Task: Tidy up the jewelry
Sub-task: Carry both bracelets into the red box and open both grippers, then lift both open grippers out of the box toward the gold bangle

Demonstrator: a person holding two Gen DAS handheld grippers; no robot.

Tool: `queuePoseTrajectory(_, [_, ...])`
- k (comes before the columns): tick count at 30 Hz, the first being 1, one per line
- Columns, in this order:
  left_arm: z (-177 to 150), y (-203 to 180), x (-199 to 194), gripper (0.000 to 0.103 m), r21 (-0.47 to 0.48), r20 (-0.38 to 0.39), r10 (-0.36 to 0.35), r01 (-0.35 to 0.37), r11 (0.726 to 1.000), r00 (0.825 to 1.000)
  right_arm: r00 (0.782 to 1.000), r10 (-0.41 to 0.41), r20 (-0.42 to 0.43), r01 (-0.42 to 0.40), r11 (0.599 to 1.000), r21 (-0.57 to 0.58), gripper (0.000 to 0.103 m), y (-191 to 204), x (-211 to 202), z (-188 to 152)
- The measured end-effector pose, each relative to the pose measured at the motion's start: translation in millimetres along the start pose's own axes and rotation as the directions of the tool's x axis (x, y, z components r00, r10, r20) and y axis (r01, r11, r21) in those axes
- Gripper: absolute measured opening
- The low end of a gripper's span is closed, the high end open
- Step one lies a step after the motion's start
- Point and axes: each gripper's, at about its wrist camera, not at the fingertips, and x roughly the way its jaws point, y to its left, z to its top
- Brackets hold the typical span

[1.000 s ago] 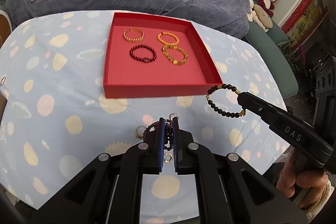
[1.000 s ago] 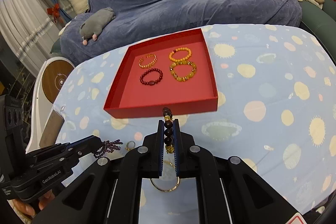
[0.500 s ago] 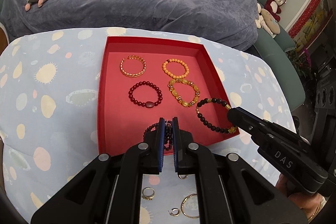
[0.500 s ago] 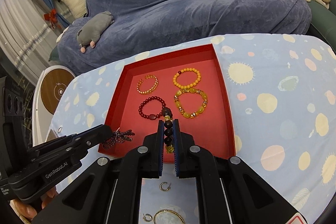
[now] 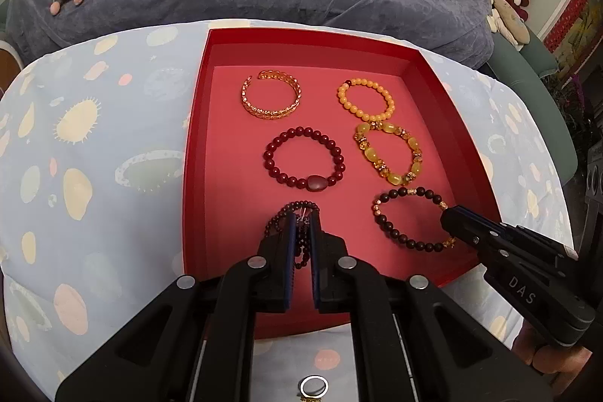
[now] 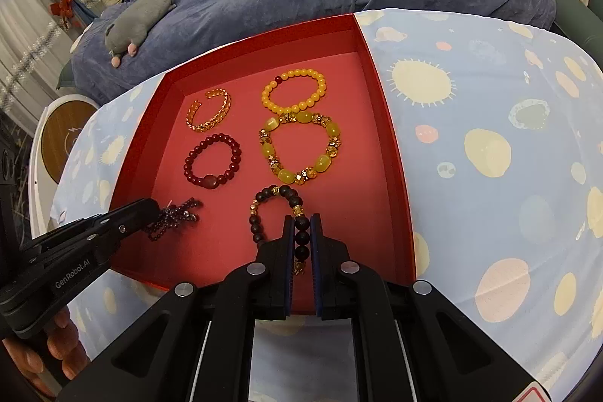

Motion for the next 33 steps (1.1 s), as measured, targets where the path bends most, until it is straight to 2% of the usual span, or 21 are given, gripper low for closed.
queuePoseTrajectory(4, [0.9,0.4,5.7,0.007,0.007,0.003,0.025,-0.025,1.000,1.000,0.999,-0.041,0.019,0.041,0.999,-0.028,0.009,3.4,1.6,-0.3])
queuePoseTrajectory(7, [1.7,4.2,6.1,0.008,-0.014,0.011,0.026,-0.026,1.000,1.000,0.996,-0.060,0.061,0.062,0.997,-0.036,0.024,5.7,-6.2,0.1])
queuePoseTrajectory(9, [2.0,6.2,4.2,0.017,-0.032,0.017,0.032,-0.032,0.999,0.999,0.994,-0.058,0.089,0.061,0.997,-0.038,0.036,7.2,-13.6,0.5])
queuePoseTrajectory(10, [1.9,7.0,2.3,0.030,-0.042,0.024,0.041,-0.040,0.998,0.999,0.993,-0.058,0.099,0.062,0.997,-0.041,0.037,8.0,-17.0,0.7])
queuePoseTrajectory(11, [1.5,7.5,-1.0,0.036,-0.052,0.037,0.041,-0.039,0.998,0.998,0.993,-0.058,0.105,0.063,0.997,-0.044,0.037,8.7,-19.9,1.1])
queuePoseTrajectory(17, [-5.6,2.9,-19.5,0.037,-0.046,0.071,0.047,-0.044,0.998,0.996,0.992,-0.047,0.120,0.053,0.997,-0.054,0.039,14.3,-39.0,-7.0])
queuePoseTrajectory(33, [-61.6,-3.9,-60.9,0.041,-0.049,0.073,0.050,-0.047,0.998,0.996,0.995,-0.057,0.082,0.061,0.997,-0.053,0.040,18.1,-72.5,-69.4])
